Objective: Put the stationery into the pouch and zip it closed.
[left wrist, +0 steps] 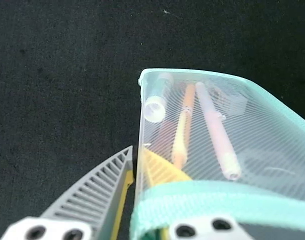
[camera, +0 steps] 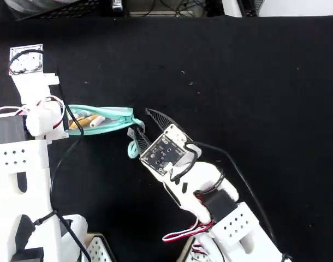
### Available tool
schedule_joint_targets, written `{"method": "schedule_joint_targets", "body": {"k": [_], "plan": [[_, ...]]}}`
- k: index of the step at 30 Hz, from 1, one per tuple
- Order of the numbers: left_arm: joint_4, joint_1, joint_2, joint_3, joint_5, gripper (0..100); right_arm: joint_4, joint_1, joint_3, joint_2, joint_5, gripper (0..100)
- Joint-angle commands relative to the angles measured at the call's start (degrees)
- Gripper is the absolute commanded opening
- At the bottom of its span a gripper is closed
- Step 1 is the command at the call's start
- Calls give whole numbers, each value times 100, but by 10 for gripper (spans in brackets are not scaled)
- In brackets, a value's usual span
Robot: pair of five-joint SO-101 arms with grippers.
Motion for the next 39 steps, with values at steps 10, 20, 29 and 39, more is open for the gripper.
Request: {"method": "schedule_joint_targets", "body": {"k": [10, 20, 29, 39], "plan": [[-26, -4, 114, 286, 44, 30, -695, 62, -470, 1138, 9, 103], [-26, -31, 114, 286, 18, 30, -668, 62, -971, 1349, 9, 73], [-26, -31, 114, 286, 9, 30, -659, 88, -989, 1349, 44, 75], [-26, -22, 114, 286, 9, 30, 273, 70, -1604, 1376, 53, 113]]}}
